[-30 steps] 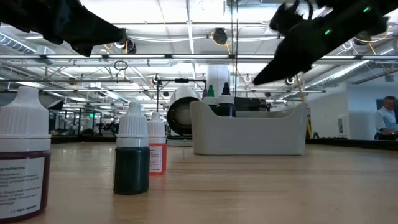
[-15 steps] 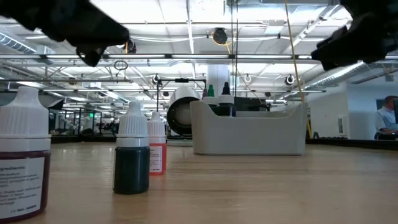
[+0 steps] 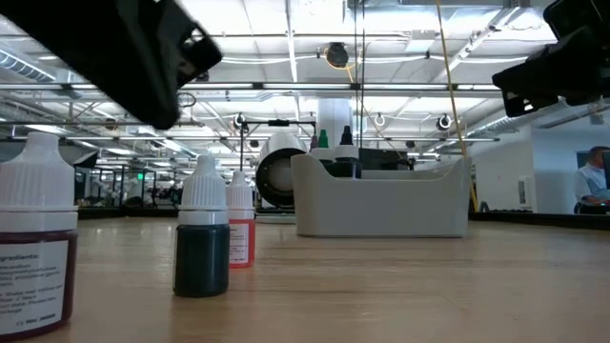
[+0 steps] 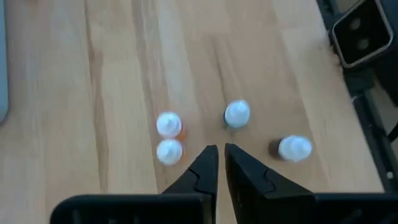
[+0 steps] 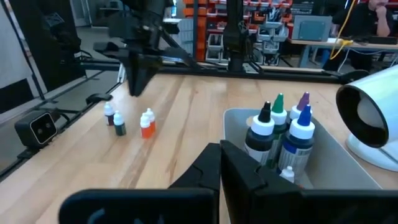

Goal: Pick & Place food coloring
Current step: Put the orange food coloring bottle into the gray bin

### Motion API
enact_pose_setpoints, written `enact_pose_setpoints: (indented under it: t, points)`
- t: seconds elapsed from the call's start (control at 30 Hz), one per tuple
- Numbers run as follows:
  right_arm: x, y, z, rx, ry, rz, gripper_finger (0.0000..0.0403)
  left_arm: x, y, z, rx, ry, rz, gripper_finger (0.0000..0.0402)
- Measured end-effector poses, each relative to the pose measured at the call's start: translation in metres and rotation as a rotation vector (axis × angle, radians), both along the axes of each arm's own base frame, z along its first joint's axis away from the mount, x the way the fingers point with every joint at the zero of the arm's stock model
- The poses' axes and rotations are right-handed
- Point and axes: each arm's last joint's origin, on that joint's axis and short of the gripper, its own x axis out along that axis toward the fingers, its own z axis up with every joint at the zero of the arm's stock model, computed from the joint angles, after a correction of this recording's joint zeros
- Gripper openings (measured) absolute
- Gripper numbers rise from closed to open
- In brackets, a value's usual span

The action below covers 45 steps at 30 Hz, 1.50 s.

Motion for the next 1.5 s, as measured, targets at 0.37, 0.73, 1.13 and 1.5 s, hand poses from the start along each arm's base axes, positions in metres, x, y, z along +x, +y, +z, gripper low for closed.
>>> enact_pose_setpoints:
  t: [0.37,0.73,1.13,1.5]
  points:
    - [0.000,0.000,0.001,0.045,-0.004,-0.005,0.0001,0.019,0.010,0.021,0.072,0.087,0.016,0.0157]
    - [0.000,0.000,0.000,0.016,0.001,-0.004,0.0001,0.038,0.031,-0.005,-0.022,0.190,-0.025,0.0229]
    - [0.000,0.000,0.001,0.002,-0.003,-0.005,0.0001,0.043,0.033,-0.018,-0.025,0.219,-0.013,0.0230]
    - [0.000,0.000,0.001,-0.017,-0.011,-0.003,0.0000,0.044,0.033,-0.023,-0.015,0.229,-0.010,0.0230]
